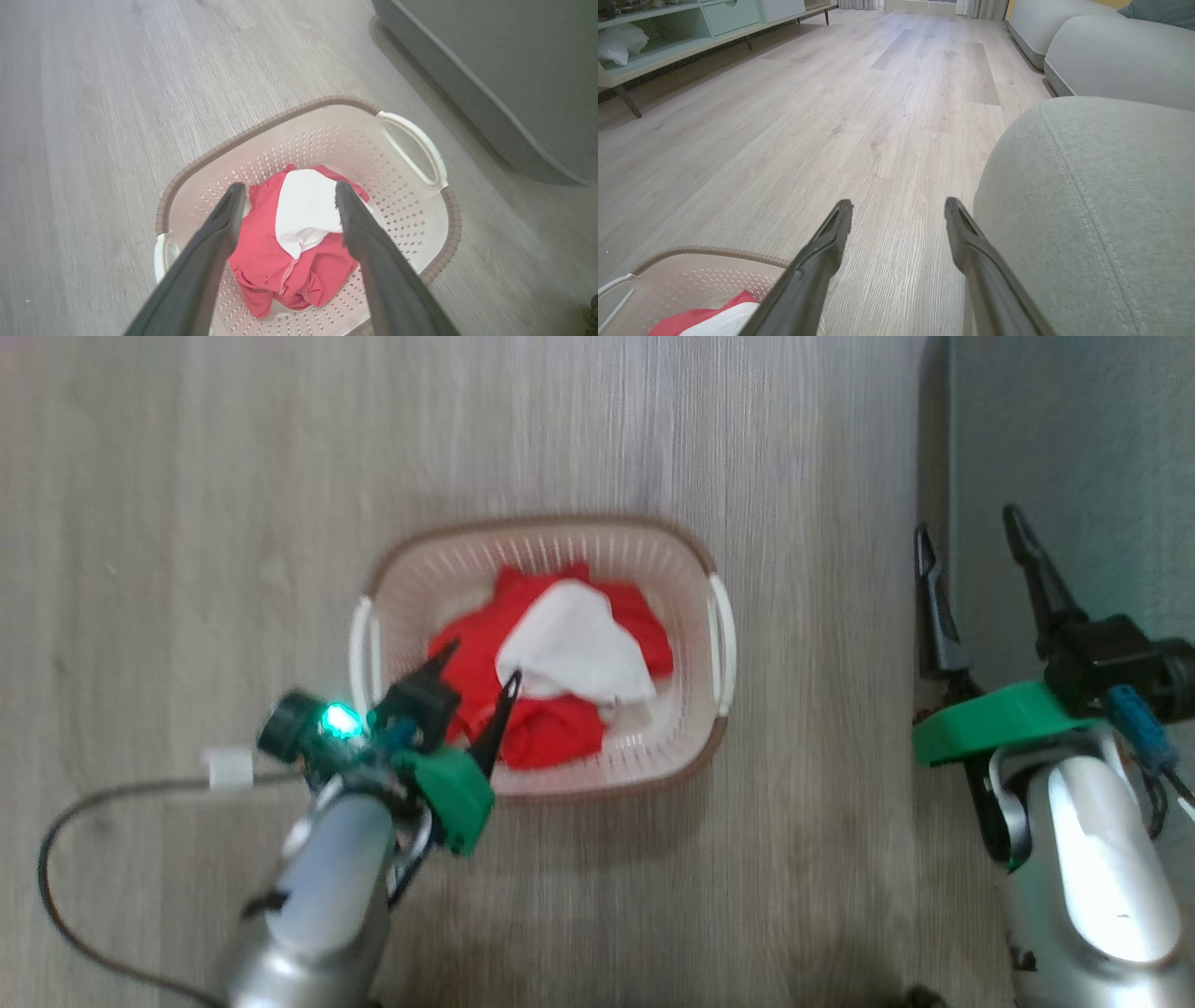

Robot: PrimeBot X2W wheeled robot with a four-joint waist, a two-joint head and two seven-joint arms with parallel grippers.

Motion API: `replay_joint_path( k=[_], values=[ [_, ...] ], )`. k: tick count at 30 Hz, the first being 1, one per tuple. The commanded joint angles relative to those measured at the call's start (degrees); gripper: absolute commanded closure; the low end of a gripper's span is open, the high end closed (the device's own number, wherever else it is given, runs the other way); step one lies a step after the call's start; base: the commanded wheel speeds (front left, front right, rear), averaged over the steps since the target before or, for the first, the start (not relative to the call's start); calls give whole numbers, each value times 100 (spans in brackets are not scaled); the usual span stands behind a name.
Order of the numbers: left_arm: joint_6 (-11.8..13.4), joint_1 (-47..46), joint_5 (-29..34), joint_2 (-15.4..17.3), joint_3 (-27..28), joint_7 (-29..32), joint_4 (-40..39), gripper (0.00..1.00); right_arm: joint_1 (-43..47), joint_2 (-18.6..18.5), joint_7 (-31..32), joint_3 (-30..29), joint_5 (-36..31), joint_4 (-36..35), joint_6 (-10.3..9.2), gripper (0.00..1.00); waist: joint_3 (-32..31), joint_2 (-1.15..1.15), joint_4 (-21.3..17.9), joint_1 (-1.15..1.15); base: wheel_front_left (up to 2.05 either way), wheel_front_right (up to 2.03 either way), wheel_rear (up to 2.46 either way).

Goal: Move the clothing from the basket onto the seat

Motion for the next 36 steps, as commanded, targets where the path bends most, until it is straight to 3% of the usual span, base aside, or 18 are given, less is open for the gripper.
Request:
replay_joint_path(
  k=[1, 16, 27, 32, 33, 34, 36],
  values=[
    [-5, -152, 60, 113, 114, -72, -41, 0, -49, -9, -54, 167, -31, -250, 0, 0, 725, 0, -184, -2, 0, 0, 0],
    [-131, -1989, 298, 410, -612, -72, 1923, 0, 20, -9, -54, 634, -88, -1352, 0, 0, 2252, 0, -637, -2, 0, 0, 0],
    [268, -3036, 695, 585, -1022, -67, 3386, 0, 124, -9, -54, 1036, -21, -1770, 0, 0, 2802, 0, -947, -2, 0, 0, 0],
    [334, -3237, 628, 614, -1028, 84, 3651, 0, 224, -9, -54, 1131, 51, -1849, 0, 0, 2894, 0, -1061, -2, 0, 0, 0],
    [309, -3251, 606, 611, -1026, 138, 3668, 9, 230, -9, -54, 1135, 60, -1851, 0, 0, 2902, 0, -1070, -2, 0, 0, 0],
    [271, -3263, 577, 609, -1021, 199, 3681, 96, 232, -9, -54, 1140, 69, -1851, 0, 0, 2908, 0, -1075, -2, 0, 0, 0],
    [248, -3277, 558, 612, -1022, 233, 3690, 100, 229, -9, -54, 1145, 80, -1848, 0, 0, 2914, 0, -1080, -2, 0, 0, 0]
  ],
)
